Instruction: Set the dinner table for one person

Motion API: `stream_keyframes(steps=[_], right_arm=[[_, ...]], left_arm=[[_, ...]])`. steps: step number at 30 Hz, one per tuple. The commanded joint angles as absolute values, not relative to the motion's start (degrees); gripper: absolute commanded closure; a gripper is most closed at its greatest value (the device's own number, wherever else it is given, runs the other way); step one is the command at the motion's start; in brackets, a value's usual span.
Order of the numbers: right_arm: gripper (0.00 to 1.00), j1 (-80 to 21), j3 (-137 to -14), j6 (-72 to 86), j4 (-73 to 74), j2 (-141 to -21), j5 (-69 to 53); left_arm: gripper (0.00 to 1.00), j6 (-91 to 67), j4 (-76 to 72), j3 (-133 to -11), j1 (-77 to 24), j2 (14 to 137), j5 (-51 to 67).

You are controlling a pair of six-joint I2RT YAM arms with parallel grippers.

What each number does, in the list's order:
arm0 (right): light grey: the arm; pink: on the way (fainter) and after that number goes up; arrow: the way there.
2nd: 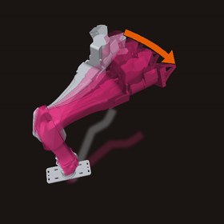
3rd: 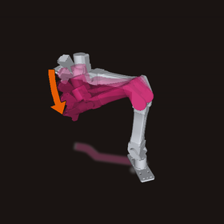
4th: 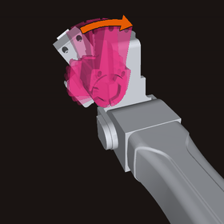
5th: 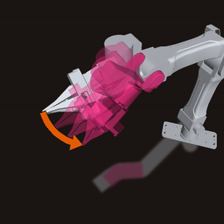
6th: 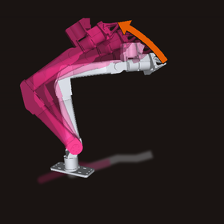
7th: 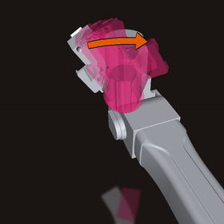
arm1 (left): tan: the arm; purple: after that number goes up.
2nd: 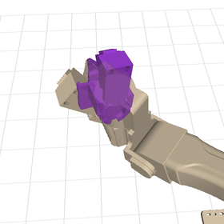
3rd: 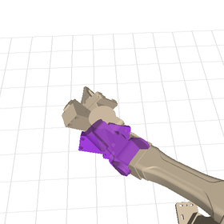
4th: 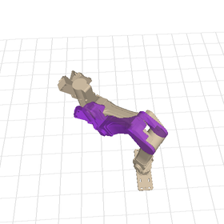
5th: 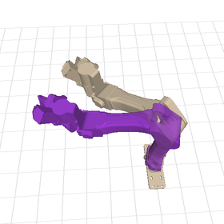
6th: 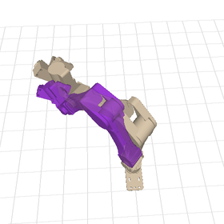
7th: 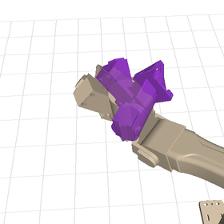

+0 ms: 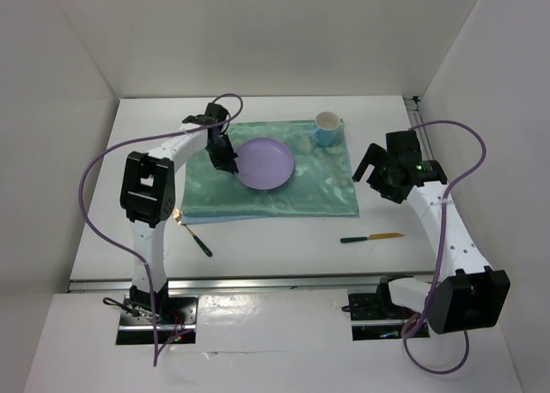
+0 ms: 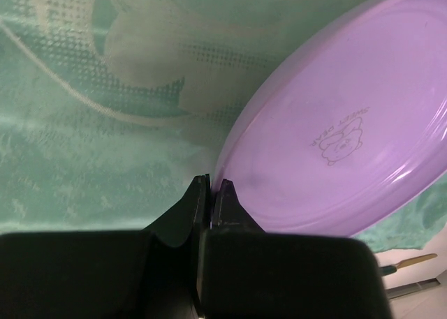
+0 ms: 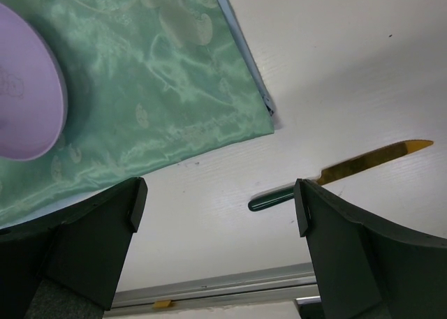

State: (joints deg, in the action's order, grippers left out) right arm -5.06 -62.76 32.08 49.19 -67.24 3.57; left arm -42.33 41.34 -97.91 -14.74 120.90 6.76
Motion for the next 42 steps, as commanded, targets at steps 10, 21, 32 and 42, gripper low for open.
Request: stream_keyframes(steps=[10,21,32,42], right_arm=[[0.00,-5.0,-63.5,32.1,48.6,-67.3,1.2],[0.00,-5.0,-62.8,31.6,46.9,-66.3,0.2],[0.00,-7.9,-61.6,31.6,45.3,-66.8,-1.1],[0.00,-10.7,-61.1,32.6,45.3,-66.8,0.2]], left_arm=[[0.28,-40.0,42.3,-101.2,-15.6,121.0,5.7],[0.35,-47.4,44.9,-72.1,-15.6,89.2,-6.5],[0.30,-64.9,41.4,-43.2,-16.8,73.7,-6.6],[0.39,-67.4,36.7,-38.1,-17.3,73.8,-7.5]])
